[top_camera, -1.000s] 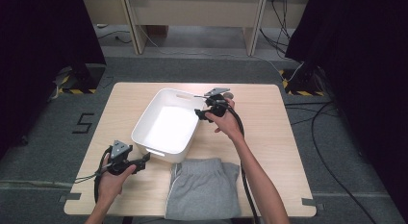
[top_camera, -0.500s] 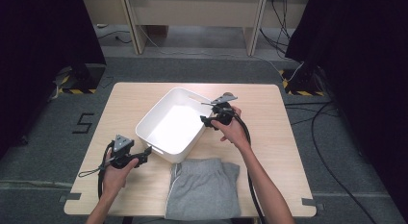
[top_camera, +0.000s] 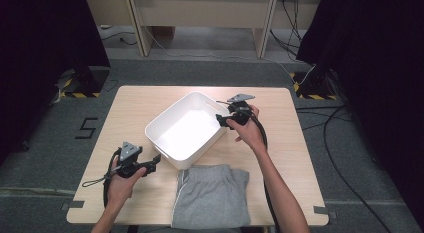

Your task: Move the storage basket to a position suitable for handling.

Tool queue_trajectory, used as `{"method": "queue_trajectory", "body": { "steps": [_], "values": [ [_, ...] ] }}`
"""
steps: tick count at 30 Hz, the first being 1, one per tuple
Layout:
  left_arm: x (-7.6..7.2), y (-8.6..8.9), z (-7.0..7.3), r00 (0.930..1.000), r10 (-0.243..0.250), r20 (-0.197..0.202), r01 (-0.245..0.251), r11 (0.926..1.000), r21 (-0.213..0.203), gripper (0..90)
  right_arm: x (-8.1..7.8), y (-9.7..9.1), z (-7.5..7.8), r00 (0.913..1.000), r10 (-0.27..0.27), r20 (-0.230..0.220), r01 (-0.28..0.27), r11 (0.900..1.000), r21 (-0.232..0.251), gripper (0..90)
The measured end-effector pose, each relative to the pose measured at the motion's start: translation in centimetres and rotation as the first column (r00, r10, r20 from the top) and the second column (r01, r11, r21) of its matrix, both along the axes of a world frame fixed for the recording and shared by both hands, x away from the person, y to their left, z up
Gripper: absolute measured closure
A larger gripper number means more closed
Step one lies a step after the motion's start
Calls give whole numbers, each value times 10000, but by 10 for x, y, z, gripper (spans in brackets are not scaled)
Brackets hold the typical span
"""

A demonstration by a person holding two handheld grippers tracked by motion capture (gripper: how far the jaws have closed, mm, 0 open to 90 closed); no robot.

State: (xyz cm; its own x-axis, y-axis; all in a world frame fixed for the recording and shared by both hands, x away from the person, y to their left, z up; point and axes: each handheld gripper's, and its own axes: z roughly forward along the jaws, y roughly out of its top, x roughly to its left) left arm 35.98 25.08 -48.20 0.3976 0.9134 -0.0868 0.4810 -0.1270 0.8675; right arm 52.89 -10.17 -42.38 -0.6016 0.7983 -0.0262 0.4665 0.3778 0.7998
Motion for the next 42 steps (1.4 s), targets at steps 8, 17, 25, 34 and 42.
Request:
{"method": "queue_trajectory", "body": {
  "steps": [8, 17, 25, 34, 42],
  "values": [
    [-15, -21, 3, 9958, -914, 35, 915, 9956, -221, 190, 20, -6, -22, 9985, 127, -541, -135, 9998, -129, 509],
    [-19, -38, 1, 9909, -1346, -41, 1344, 9902, -386, 199, -7, -12, -22, 9977, -411, -531, 416, 9991, 80, 511],
    [-11, -37, 3, 9909, -1348, -13, 1347, 9903, -329, 198, -35, -17, -21, 9981, -448, -422, 441, 9989, -178, 412],
    [-4, -30, 3, 9937, -1122, 41, 1123, 9919, -592, 223, -74, -27, -15, 9995, -156, -290, 143, 9989, -436, 331],
    [1, -34, 3, 9894, -1453, -66, 1444, 9870, -703, 230, -59, -39, -20, 9989, -29, -477, 37, 9998, 176, 350]
  ]
}}
